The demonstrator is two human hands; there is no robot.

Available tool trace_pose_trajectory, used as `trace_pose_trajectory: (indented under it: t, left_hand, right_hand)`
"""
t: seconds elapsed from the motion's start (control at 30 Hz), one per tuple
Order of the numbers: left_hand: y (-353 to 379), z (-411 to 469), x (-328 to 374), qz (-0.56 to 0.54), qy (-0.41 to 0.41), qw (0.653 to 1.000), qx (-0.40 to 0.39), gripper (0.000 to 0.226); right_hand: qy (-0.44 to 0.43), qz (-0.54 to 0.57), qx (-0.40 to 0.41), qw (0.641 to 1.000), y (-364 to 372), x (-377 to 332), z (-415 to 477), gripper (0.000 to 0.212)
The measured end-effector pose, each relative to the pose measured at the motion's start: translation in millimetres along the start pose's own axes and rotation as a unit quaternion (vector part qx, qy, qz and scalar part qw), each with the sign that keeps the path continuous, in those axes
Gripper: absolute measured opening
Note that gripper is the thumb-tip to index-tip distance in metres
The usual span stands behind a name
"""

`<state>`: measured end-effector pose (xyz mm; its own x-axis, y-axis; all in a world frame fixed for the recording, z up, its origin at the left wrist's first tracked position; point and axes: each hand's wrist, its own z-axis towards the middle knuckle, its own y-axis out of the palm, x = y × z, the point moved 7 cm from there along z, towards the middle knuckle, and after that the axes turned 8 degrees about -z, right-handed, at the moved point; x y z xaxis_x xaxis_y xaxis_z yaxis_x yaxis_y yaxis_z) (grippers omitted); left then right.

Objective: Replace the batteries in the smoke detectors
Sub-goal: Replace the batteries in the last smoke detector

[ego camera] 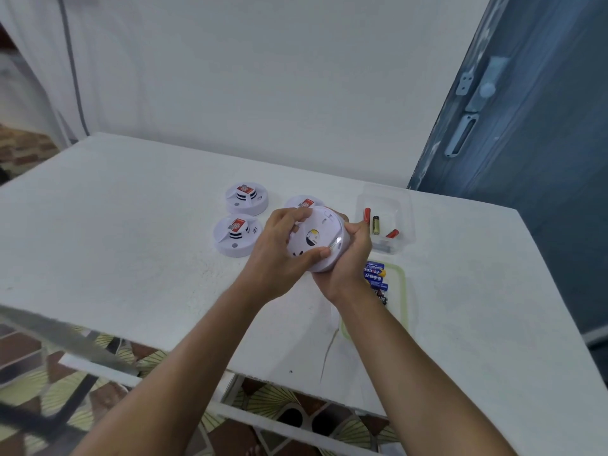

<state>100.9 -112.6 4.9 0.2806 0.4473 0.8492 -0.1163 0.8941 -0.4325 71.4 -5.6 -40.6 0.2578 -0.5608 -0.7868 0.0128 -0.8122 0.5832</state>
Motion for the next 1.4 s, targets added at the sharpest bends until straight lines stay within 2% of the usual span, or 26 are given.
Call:
trace_pose_trajectory:
  t: [0.1,0.17,0.23,0.37,0.47,0.6,0.7,0.77,0.83,0.93,1.1,1.27,1.4]
  left_hand:
    - [0.2,-0.9,-3.5,0.001,0.001,1.000,0.003,0.069]
    - [0.4,-2.0,-5.1,0.007,-0.002,1.000,0.003,0.071]
    - [-0.4,-1.5,-6.1,0.014,-0.004,1.000,0.002,0.066]
    - [-9.3,0.9,-11.7,-0.063,-0.030,0.998,0.000,0.034]
    - [-16.9,1.4,-13.2,-0.109,-0.032,0.994,0.001,0.029]
    - [-16.9,0.3,-5.7,-0.088,0.014,0.996,-0.017,0.021]
    - [-14.4,-2.3,-3.8,-0.069,0.038,0.997,-0.026,0.016]
    - [-13.0,-5.9,-0.7,-0.044,0.069,0.996,-0.029,0.018]
    - [-9.8,-11.2,2.4,-0.022,0.110,0.993,-0.038,0.026]
    - [-4.8,-16.2,-0.8,-0.005,0.124,0.991,-0.041,0.035]
    - [-5.5,-16.2,-10.5,-0.004,0.100,0.995,-0.003,0.035]
    - [-4.2,-13.0,-18.5,0.006,0.068,0.997,-0.028,0.046]
    - [-12.2,-12.0,-27.3,-0.064,0.017,0.998,0.007,0.028]
  right_hand:
    - [0.019,-0.002,0.001,1.000,-0.4,4.4,0.5,0.069]
    - [0.037,-0.003,0.008,0.999,-2.8,6.8,-0.2,0.071]
    - [0.053,0.004,0.017,0.998,-6.4,7.8,0.5,0.069]
    - [0.065,0.040,0.033,0.997,-7.2,-0.8,-1.9,0.050]
    - [0.060,0.064,0.017,0.996,-1.3,-9.9,-7.1,0.062]
    - [0.068,0.084,0.010,0.994,5.7,-14.3,-11.3,0.071]
    - [0.080,0.090,0.035,0.992,-1.5,-8.1,-3.9,0.059]
    - [0.087,0.091,0.051,0.991,-2.8,-6.7,-2.9,0.049]
    - [0.082,0.097,0.056,0.990,-5.5,-6.4,0.1,0.049]
    - [0.079,0.113,0.048,0.989,-5.5,-6.0,1.6,0.048]
    - [0.104,0.094,0.034,0.990,-4.0,-3.8,-1.9,0.048]
    - [0.130,0.046,0.031,0.990,-4.9,5.4,2.8,0.056]
    - [0.125,-0.062,0.031,0.990,-10.5,0.5,4.7,0.035]
